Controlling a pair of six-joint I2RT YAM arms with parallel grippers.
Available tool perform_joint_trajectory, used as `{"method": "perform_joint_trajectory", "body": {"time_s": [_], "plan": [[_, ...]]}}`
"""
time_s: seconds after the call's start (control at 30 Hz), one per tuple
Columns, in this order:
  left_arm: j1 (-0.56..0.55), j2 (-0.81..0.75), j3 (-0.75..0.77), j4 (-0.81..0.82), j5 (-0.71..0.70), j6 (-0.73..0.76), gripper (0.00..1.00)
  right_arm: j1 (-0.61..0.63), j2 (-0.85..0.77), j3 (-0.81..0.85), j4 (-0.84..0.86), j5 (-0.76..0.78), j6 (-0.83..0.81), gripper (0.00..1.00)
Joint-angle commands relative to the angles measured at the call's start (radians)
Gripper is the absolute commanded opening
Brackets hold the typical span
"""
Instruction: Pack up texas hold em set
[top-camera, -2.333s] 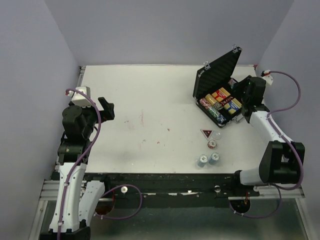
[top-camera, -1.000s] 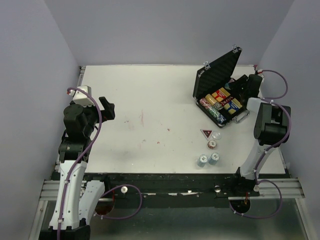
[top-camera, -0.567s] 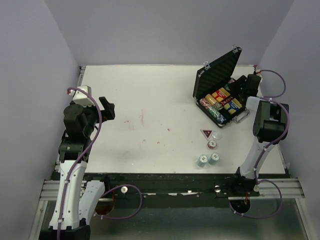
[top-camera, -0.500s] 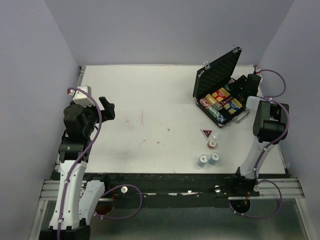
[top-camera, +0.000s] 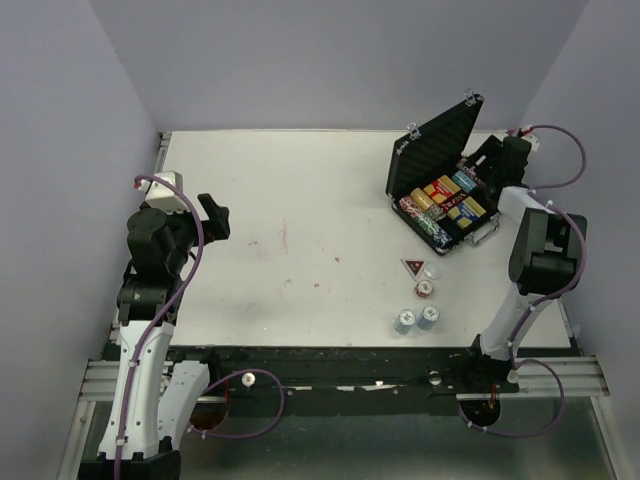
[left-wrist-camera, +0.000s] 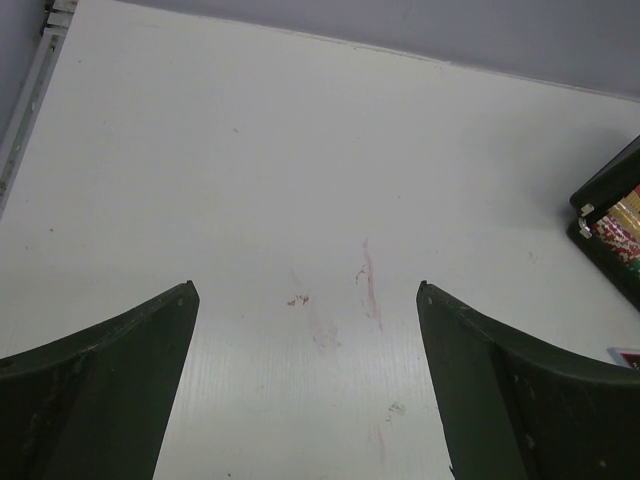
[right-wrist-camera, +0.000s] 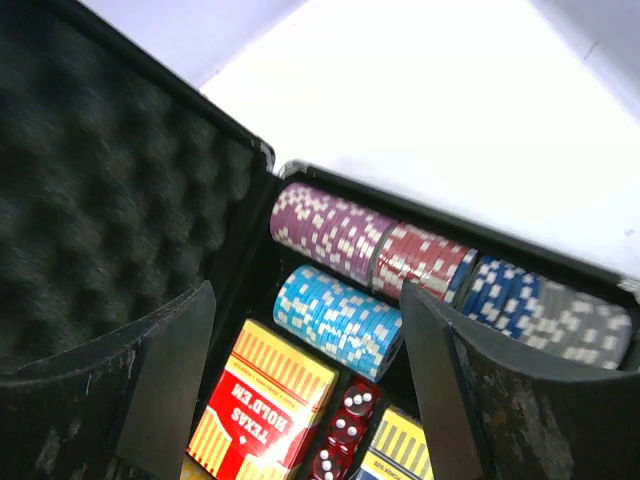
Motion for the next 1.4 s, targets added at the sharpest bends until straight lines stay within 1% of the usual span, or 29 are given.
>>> {"method": "perform_joint_trajectory", "body": {"time_s": [0.0,0.17,0.27,0.37,0.53,0.67,0.9,1.37], "plan": [[0.005,-0.011,-0.014,0.014,0.014,0.011,0.99,-0.007,-0.102,0.003,-0.039,0.128,-0.090,0.83],[0.005,-0.011,-0.014,0.014,0.015,0.010,0.99,-0.008,-0.104,0.006,-0.108,0.081,-0.068,0.82],[0.005,-0.014,-0.016,0.016,0.014,0.010,0.99,-0.007,-0.079,0.018,-0.138,0.035,-0.040,0.83],[0.005,-0.014,-0.016,0.016,0.014,0.010,0.99,-0.007,-0.048,0.042,-0.178,0.031,-0.017,0.83],[0.005,-0.019,-0.016,0.016,0.011,0.010,0.99,-0.014,0.001,0.076,-0.231,0.025,0.006,0.79],[0.005,-0.017,-0.016,0.014,0.011,0.010,0.99,-0.020,0.002,0.056,-0.231,-0.001,0.046,0.74],[0.005,-0.017,-0.016,0.016,0.011,0.010,0.99,-0.028,0.013,0.023,-0.193,-0.022,0.080,0.61],[0.006,-0.019,-0.016,0.016,0.012,0.011,0.99,-0.034,0.056,0.016,-0.167,-0.038,0.104,0.57]]}}
